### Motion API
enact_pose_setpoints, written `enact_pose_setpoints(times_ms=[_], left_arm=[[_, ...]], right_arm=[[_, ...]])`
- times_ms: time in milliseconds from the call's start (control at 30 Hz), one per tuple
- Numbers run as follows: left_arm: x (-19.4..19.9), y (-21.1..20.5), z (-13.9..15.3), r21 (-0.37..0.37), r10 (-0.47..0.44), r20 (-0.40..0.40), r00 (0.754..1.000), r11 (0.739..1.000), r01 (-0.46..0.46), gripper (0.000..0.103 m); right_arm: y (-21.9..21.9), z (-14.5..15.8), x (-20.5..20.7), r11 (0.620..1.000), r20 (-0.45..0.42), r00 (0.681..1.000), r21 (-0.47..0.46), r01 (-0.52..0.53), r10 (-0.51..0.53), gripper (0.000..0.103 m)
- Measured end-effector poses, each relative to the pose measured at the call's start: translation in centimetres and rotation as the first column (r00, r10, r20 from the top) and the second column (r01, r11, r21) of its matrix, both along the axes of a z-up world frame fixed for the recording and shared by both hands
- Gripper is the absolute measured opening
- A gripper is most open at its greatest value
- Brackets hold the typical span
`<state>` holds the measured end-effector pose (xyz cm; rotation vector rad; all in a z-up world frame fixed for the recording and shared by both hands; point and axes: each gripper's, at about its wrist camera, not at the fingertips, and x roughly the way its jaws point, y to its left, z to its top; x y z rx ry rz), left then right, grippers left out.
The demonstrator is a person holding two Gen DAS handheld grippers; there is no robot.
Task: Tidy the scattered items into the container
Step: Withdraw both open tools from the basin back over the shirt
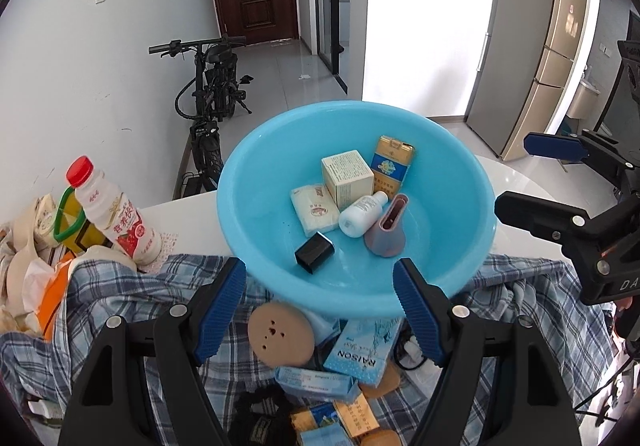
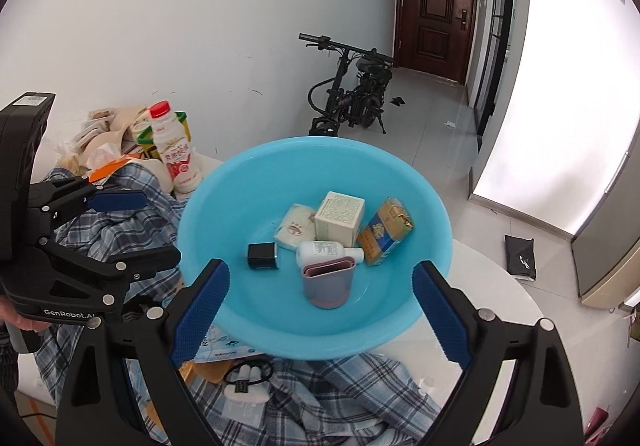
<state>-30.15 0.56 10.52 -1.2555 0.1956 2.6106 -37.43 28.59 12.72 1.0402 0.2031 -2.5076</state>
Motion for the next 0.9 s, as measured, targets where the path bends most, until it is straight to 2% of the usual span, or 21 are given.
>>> enact_pose_setpoints(times_ms=[267, 400, 600, 767, 900], left_arm=[[4.3, -0.4, 1.0, 0.028, -0.028, -0.02, 0.999, 0.999, 0.029, 0.078], [6.5, -0.3, 1.3, 0.013, -0.056, -0.043, 0.998, 0.998, 0.057, 0.078], [9.4, -0.6, 2.1, 0.031, -0.094, -0.058, 0.994, 0.995, 0.096, 0.079], [11.2, -1.1, 2.6, 0.037, -0.101, -0.065, 0.993, 0.994, 0.104, 0.079], [13.0, -1.5, 2.9, 0.023, -0.099, -0.1, 0.99, 0.995, 0.101, 0.079]], right_arm=[[-1.1, -0.4, 3.8, 0.999, 0.005, 0.999, 0.011, -0.048, 0.048, 0.092], [-1.4, 0.0, 5.6, 0.998, -0.02, 0.998, 0.016, -0.059, 0.059, 0.092], [-1.6, 0.5, 7.6, 0.998, -0.041, 0.997, 0.022, -0.065, 0.066, 0.092], [-1.4, 0.8, 9.1, 0.998, -0.044, 0.997, 0.012, -0.065, 0.065, 0.092], [-1.3, 1.1, 10.6, 0.998, -0.053, 0.996, 0.0, -0.069, 0.069, 0.092]])
